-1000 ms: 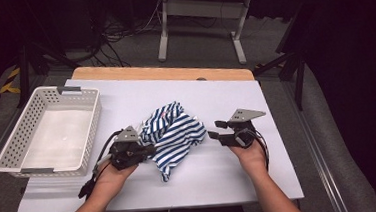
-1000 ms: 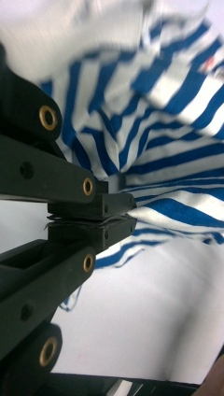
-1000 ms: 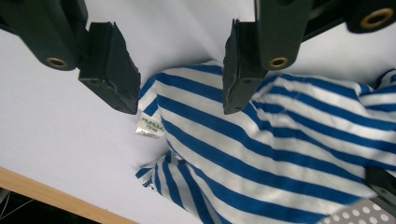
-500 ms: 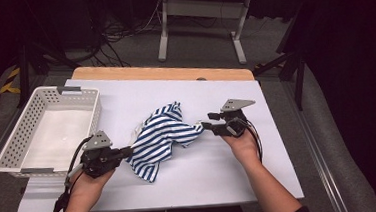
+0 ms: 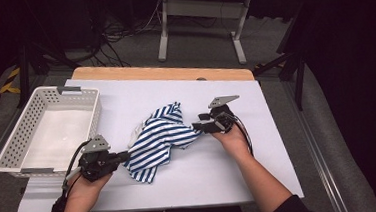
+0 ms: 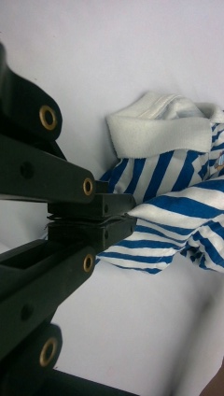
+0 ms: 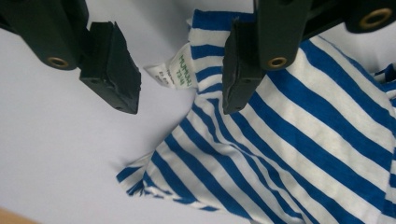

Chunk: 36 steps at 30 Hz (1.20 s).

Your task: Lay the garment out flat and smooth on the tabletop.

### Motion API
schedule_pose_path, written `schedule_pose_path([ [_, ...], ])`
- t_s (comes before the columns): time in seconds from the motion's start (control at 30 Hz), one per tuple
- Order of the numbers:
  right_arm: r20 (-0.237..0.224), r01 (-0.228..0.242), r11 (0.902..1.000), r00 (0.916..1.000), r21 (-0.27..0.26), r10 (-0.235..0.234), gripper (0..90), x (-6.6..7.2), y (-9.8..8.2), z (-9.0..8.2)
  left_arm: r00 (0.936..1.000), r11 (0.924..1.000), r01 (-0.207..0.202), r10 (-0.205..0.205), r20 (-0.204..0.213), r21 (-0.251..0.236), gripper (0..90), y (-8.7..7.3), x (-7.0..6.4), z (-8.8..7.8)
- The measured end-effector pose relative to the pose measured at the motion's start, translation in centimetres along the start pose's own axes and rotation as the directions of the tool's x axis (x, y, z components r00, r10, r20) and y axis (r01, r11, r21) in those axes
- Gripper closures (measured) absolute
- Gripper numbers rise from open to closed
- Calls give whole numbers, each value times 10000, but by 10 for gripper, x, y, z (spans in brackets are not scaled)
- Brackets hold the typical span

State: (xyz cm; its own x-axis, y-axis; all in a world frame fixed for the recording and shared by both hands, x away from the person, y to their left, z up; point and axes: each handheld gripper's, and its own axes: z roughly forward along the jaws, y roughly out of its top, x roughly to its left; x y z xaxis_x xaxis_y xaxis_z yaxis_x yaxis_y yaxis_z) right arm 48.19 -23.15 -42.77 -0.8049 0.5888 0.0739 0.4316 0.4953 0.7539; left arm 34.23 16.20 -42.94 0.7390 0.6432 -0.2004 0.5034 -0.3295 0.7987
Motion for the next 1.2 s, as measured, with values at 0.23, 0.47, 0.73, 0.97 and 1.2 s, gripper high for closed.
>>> schedule_pose_path([
  [0.23, -422, -326, 9981, 9985, 517, 348, 674, -2, -3, 5, 10000, 10000, -31, 30, 7, 62, 882, 0, 0, 2],
  [0.47, -156, 177, 9990, 9997, 411, -171, 868, 8, 1, -8, 10000, 10000, -62, 62, -32, -9, 883, 1, 0, 1],
  [0.73, 313, 409, 9945, 9988, -968, -380, 868, 23, -3, -59, 9997, 9989, -201, 195, -135, -429, 883, 7, -1, 0],
  [0.97, 569, 260, 9848, 9982, -1719, -165, 868, 36, -19, -100, 9989, 9963, -470, 466, -69, -723, 883, 17, -5, 3],
  [1.2, 630, 43, 9788, 9980, -2048, 88, 867, 54, -36, -127, 9981, 9938, -574, 593, 175, -951, 883, 23, -5, 5],
])
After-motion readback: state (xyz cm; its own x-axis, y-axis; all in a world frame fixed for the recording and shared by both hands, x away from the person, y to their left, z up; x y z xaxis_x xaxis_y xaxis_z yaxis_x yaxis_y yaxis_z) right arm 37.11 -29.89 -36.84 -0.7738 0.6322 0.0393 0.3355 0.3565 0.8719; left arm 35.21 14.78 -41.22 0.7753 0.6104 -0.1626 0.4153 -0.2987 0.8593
